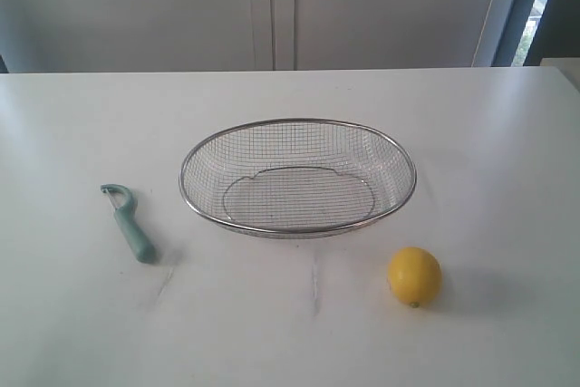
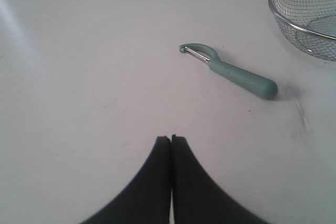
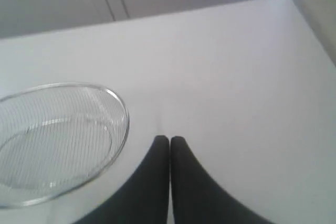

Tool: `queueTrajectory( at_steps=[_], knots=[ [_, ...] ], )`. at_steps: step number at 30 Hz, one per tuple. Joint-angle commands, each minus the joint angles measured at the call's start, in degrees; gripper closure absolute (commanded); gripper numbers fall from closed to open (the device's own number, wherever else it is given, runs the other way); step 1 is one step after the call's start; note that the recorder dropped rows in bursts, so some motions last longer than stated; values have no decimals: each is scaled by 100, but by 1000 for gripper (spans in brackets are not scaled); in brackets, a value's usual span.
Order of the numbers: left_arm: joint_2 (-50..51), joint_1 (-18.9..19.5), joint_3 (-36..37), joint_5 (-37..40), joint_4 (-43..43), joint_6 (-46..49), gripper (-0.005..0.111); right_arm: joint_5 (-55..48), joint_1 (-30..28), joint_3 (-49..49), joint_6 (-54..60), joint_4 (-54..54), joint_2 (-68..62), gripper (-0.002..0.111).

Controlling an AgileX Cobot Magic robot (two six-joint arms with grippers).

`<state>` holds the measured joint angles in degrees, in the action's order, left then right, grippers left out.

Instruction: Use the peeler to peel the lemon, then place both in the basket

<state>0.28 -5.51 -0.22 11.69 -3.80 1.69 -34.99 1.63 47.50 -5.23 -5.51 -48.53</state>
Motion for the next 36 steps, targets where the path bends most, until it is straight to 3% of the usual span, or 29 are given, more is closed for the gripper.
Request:
queueTrajectory(
  at_steps=[1,6,11,25,36],
  knots=[
    [-28,-35,22,-7,-80,-18,107,-1012,16,379,989,-633,-438,107],
    [-28,-35,22,-7,-80,-18,107,-1795,67,654,1730,-1462,-1022,108],
    [-28,-35,22,-7,-80,-18,107,-2171,487,879,1871,-1880,-1460,108],
    [-28,-35,22,-7,-80,-18,107,-2154,2095,1536,1847,-1882,-2238,108],
    [-28,-35,22,-7,-80,-18,107,-1852,3261,2237,1323,-1031,-2992,108]
  ],
)
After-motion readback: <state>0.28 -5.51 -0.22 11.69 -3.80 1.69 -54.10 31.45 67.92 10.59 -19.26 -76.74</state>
